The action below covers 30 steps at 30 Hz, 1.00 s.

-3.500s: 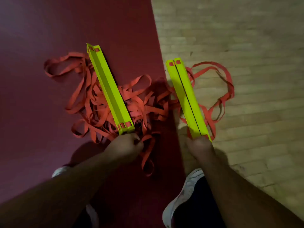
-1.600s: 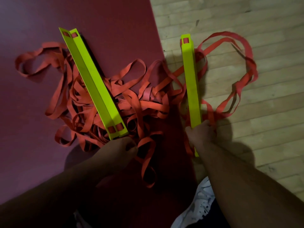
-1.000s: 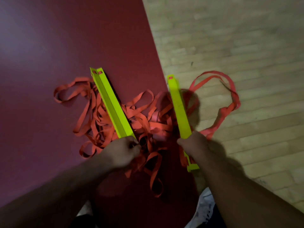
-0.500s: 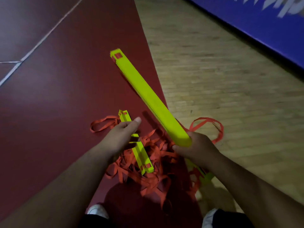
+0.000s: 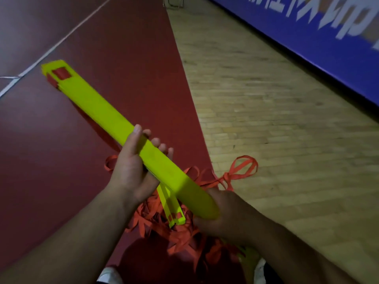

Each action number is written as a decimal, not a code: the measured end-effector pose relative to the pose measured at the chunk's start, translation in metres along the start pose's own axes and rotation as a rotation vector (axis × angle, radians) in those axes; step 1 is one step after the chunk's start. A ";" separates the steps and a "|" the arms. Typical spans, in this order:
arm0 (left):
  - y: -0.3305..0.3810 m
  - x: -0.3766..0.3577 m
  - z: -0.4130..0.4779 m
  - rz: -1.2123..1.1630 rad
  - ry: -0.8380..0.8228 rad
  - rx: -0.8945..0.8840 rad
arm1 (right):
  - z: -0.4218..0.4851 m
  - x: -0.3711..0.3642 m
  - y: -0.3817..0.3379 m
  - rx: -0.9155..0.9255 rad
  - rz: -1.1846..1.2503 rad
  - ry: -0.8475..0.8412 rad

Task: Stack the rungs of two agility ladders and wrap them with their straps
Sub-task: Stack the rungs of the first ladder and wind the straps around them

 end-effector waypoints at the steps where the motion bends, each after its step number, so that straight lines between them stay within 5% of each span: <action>1: -0.002 0.001 0.004 0.027 0.056 -0.014 | 0.006 0.004 0.001 -0.004 -0.061 0.015; 7: -0.030 -0.016 0.024 0.149 0.050 -0.091 | 0.035 0.014 0.005 -0.075 -0.093 0.163; 12: -0.041 -0.009 0.032 0.392 -0.204 0.072 | 0.055 0.047 0.027 -0.176 -0.177 0.320; 16: -0.065 0.019 0.026 0.689 -0.193 0.219 | 0.060 0.074 0.029 -0.201 -0.152 0.384; 18: -0.084 0.032 0.014 1.083 -0.375 0.286 | 0.061 0.087 0.019 -0.188 -0.104 0.373; 21: -0.118 0.038 -0.011 1.538 -0.924 0.205 | 0.062 0.109 -0.009 -0.133 -0.121 0.374; 27: -0.158 0.006 -0.032 1.466 -0.962 -0.277 | 0.051 0.140 -0.055 -0.014 -0.033 0.438; 30: -0.153 0.013 -0.030 1.285 -0.873 -0.173 | 0.042 0.150 -0.057 -0.020 0.018 0.463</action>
Point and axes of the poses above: each hand's wrist, its own z-axis towards the middle knuckle, its own x-axis out of the back of the hand, y = z × x, the point moved 1 cm from there along z, towards the middle knuckle, and after that the axes turned 13 degrees about -x, right-handed, at the moved point
